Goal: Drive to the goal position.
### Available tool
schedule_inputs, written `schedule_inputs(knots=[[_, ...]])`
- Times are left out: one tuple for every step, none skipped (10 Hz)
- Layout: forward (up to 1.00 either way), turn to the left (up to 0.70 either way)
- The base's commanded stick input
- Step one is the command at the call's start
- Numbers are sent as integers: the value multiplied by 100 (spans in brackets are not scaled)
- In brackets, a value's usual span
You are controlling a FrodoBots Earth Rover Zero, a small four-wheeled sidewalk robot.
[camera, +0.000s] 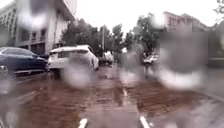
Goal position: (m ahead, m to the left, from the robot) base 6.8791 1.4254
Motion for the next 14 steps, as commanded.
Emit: schedule_inputs(knots=[[70,-14],[70,-14],[70,0],[70,0],[70,0],[70,0],[70,0],[70,0],[70,0],[70,0],[70,0],[70,0],[70,0],[70,0]])
